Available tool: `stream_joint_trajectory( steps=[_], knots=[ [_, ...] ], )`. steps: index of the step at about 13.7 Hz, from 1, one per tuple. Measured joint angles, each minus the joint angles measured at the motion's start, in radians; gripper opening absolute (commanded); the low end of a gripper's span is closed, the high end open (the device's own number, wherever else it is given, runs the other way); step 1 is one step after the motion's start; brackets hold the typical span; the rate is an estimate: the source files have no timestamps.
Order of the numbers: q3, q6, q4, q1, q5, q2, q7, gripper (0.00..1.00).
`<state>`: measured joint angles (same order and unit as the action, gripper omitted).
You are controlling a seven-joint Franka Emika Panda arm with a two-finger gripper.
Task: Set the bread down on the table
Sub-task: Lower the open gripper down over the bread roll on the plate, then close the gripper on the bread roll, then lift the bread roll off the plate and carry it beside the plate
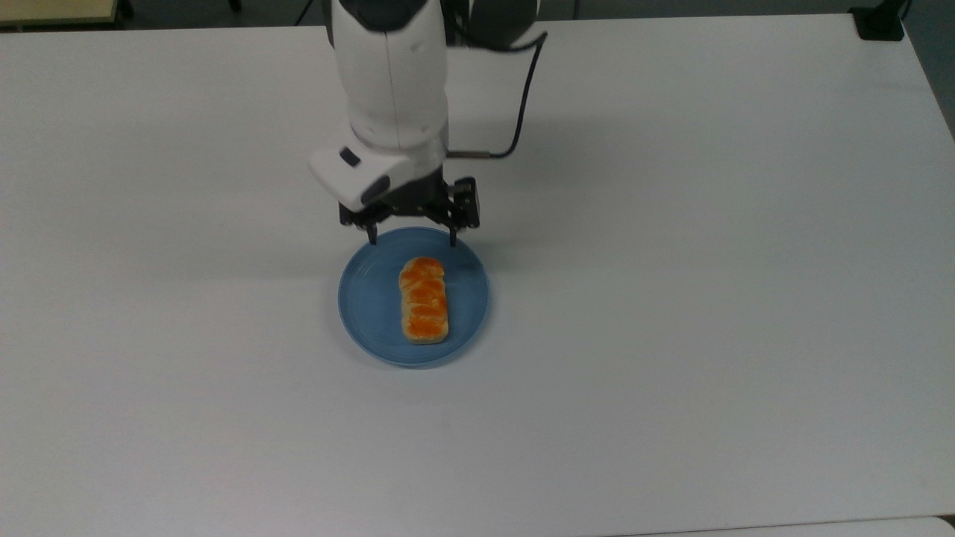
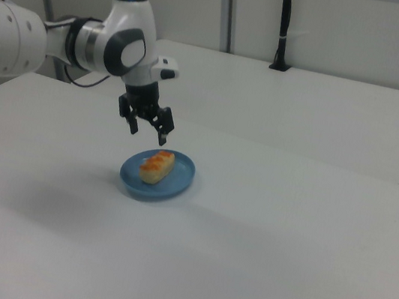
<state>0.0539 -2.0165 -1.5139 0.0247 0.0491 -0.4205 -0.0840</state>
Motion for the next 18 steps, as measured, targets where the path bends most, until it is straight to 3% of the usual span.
stream_joint_trajectory(
  steps=[3,10,15,18],
  knots=[
    [0.0,-0.039,-0.001,0.024,0.026,-0.084,-0.021,1.0],
    [-0.01,-0.124,0.0,0.026,0.053,-0.139,-0.023,0.99],
    [-0.01,-0.188,0.0,0.027,0.079,-0.175,-0.082,0.67],
    [-0.01,-0.194,0.002,0.027,0.083,-0.176,-0.089,0.36]
  ],
)
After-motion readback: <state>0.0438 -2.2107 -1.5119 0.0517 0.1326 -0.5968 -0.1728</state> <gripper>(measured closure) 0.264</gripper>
